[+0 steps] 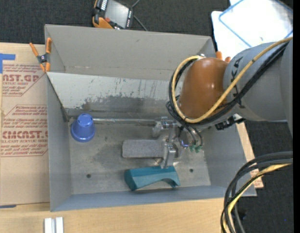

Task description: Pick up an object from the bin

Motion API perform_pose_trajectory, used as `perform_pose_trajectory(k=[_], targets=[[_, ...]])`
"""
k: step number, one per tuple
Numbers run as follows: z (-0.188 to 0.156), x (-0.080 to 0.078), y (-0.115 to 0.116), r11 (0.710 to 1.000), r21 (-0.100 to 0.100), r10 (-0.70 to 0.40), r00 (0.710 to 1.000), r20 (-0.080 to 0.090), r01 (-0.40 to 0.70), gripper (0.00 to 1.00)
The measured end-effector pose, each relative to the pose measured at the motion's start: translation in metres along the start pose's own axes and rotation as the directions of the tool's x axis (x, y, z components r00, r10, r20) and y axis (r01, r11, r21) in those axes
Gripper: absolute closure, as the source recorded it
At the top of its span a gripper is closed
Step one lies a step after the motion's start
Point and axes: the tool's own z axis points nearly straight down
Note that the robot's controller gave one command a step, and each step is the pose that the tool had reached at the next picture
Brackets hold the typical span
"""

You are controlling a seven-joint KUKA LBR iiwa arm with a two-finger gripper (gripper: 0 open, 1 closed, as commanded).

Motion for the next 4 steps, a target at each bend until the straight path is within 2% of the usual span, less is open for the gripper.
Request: perform_pose_trajectory(k=[2,3,4], targets=[[0.01,-0.005,-0.004,1.0,-0.001,0.015,1.0,0.005,-0.015,0.0],[0.062,-0.01,-0.031,1.0,-0.002,-0.006,1.0,0.013,0.006,0.0],[0.068,-0.024,-0.003,0.998,-0.005,0.07,0.997,0.017,-0.069,1.0]])
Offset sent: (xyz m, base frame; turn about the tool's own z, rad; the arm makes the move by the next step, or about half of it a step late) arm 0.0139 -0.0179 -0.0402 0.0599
